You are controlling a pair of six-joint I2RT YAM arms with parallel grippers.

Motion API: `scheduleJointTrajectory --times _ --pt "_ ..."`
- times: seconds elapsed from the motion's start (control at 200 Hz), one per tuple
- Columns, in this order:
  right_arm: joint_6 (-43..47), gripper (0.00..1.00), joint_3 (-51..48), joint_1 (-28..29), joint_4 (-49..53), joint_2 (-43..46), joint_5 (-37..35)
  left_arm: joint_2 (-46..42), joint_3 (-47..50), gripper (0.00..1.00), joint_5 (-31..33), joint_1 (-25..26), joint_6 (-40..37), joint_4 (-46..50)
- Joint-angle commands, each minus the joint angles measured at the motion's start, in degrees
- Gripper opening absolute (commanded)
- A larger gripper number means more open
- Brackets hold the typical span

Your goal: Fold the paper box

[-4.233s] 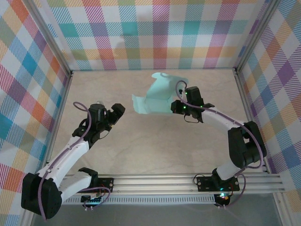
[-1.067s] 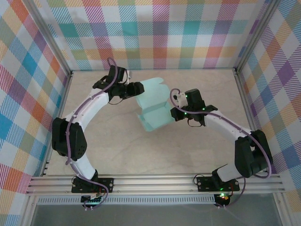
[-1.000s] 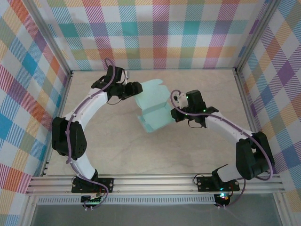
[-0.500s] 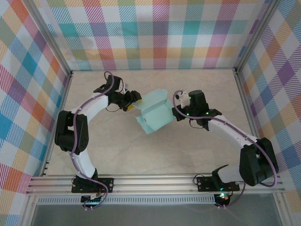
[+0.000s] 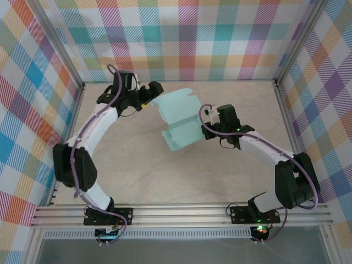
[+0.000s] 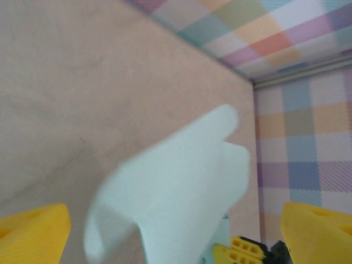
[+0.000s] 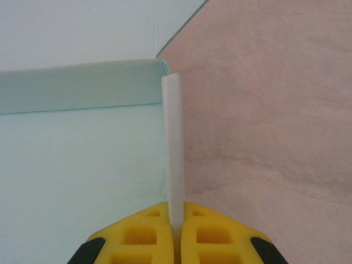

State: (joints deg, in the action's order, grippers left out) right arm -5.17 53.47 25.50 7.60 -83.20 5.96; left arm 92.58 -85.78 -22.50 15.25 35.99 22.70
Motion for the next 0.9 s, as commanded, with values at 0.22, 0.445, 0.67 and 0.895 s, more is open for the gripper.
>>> scheduleJointTrajectory --times 0.22,0.445,0.67,0.895 --pt "-9.41 0.0 7.13 -0.88 4.01 -4.21 -4.28 -22.54 21.26 1.0 8.85 0.22 -3.76 -9.55" --pt "-11.56 0.0 8.2 -1.86 4.56 -4.74 -2.64 -30.97 39.05 0.89 4.87 0.86 1.0 -17.86" --pt "-13.07 0.0 9.47 -2.25 5.22 -5.6 -1.09 -28.61 46.25 0.66 -1.12 2.6 9.45 -28.89" --pt "-13.2 0.0 9.54 -2.21 5.0 -5.88 0.03 -23.04 43.6 0.5 -1.92 6.4 11.14 -32.17"
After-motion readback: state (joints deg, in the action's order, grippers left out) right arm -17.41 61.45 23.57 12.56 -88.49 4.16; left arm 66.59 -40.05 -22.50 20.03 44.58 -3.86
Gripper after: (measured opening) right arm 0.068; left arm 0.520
